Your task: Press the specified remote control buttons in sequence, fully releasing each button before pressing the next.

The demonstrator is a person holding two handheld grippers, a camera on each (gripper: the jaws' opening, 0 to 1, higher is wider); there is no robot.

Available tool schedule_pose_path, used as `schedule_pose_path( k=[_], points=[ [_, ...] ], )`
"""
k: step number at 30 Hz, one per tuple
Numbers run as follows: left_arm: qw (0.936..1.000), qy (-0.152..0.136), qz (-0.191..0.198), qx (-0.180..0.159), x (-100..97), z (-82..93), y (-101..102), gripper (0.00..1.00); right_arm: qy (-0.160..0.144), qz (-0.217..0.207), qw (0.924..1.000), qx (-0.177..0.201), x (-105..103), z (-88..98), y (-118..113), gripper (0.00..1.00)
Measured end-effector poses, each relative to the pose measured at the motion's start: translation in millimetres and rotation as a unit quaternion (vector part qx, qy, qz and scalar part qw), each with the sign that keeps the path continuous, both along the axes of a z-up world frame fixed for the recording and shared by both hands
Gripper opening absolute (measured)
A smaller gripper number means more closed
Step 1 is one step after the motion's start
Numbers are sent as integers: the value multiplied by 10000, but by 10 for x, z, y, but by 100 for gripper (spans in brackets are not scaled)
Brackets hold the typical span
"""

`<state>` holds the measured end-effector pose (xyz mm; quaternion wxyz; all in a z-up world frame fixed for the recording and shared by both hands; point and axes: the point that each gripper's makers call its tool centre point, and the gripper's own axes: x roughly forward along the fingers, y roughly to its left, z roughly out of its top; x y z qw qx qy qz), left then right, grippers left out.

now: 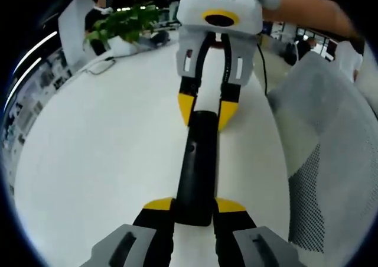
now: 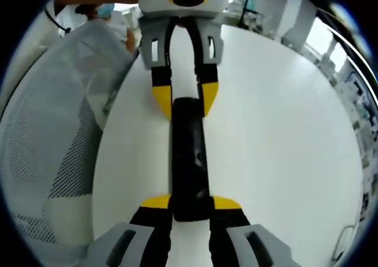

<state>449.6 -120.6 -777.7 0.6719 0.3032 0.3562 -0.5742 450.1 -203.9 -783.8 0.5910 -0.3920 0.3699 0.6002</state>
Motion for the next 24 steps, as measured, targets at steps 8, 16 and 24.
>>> schedule_pose_path(
  k=[8, 16, 24],
  points=[
    [10000, 16, -35, 18, -3, -9, 10, 24, 51, -71, 10000, -3, 1, -4, -10, 21],
    [9999, 8, -163, 26, -8, -13, 9, 24, 34, -98, 9999, -6, -9, -5, -15, 21],
    [9998, -1, -213, 49, -1, -27, 21, 24, 59, -201, 9998, -30, -6, -11, -13, 27]
  ],
)
